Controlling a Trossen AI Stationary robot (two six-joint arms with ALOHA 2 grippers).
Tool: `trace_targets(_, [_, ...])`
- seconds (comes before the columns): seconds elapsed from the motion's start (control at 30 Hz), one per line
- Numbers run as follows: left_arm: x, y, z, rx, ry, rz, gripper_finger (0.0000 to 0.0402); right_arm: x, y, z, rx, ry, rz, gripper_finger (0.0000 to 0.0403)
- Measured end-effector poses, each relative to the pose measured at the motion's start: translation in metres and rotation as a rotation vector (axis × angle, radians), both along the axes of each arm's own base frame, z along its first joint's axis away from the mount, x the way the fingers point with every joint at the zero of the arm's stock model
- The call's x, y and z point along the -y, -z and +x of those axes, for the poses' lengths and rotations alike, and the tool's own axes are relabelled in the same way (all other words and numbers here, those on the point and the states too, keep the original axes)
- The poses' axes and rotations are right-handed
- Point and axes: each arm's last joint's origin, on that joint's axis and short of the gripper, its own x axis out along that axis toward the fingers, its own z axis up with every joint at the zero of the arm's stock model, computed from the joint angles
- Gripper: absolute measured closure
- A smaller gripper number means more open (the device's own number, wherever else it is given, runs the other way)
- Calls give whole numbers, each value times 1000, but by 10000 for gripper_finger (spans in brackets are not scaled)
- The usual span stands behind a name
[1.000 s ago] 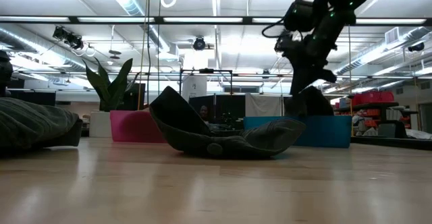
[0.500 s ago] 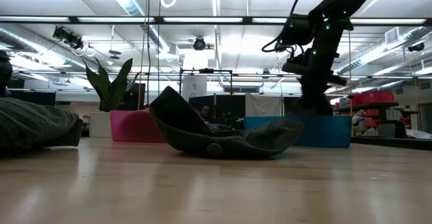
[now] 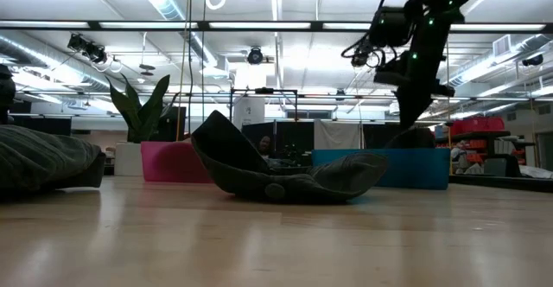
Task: Pick & Place hat
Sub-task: Put the top black cap into the blue bin
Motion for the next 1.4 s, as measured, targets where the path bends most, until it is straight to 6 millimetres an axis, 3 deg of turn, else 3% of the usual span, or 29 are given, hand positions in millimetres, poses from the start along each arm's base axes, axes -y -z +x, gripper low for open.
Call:
trace_targets(0.13, [1, 1, 1, 5, 43, -26, 220, -9, -27, -4, 160, 34, -35, 403])
trace_targets(0.4, [0, 13, 1, -47, 138, -241, 220, -32, -98, 2, 871, -202, 45, 396])
trace_targets(0.6, [4, 19, 1, -86, 264, -384, 220, -54, -120, 12, 1072, -341, 15, 393])
trace_targets(0.93, [22, 42, -7, -354, 468, -683, 220, -96, -88, 53, 928, -499, 155, 352])
trace_targets(1.17, [23, 48, -10, -381, 337, -702, 220, -126, -38, 75, 634, -453, 297, 278])
trace_targets(1.3, [14, 46, -9, -295, 173, -659, 220, -129, -4, 75, 384, -286, 250, 241])
trace_targets(1.4, [12, 44, -8, -263, 149, -651, 220, -129, 20, 77, 241, -172, 278, 218])
